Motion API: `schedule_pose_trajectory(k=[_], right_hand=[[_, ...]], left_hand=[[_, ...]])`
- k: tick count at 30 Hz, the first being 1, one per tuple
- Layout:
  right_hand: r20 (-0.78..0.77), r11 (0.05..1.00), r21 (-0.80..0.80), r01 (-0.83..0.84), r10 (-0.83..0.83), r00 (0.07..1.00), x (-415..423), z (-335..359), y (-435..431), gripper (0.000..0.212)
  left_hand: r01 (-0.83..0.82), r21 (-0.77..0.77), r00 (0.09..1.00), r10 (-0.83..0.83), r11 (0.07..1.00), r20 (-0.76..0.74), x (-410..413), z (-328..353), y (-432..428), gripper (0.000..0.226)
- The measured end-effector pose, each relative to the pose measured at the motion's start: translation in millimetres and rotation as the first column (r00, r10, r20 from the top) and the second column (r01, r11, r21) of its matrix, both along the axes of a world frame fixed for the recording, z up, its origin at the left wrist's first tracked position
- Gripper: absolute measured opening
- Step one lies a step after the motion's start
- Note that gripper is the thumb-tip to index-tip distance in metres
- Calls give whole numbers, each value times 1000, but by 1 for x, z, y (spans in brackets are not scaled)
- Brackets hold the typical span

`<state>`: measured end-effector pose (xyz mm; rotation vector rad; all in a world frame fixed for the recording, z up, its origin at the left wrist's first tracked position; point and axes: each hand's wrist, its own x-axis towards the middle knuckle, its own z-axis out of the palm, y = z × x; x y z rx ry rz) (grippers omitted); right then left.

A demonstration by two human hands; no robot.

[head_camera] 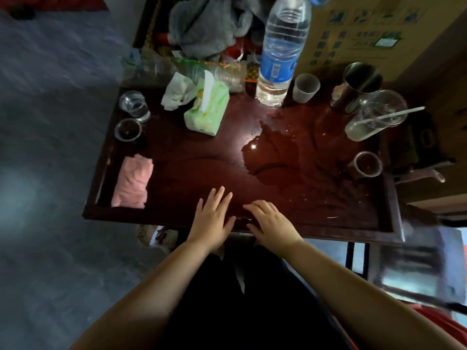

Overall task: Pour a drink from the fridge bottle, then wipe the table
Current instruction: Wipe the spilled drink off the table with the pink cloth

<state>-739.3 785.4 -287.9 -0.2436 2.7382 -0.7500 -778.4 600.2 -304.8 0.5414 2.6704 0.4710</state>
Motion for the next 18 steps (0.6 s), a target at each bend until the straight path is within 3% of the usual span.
schedule_pose_trajectory(k=[8,13,18], right_hand=[[-104,983,91,157,-147,984,10,-17,-28,32],[-108,962,129,240,-227,968,15,-18,-40,32],[-68,938,131,321,-314,947,12,-14,-51,32]], left_hand=[[-144,119,975,161,982,-152,-8,0,-141,57],[-187,55,954,194,981,-227,-34,2,-185,61],[-168,-71,976,156,983,-153,-73,8,-193,62]])
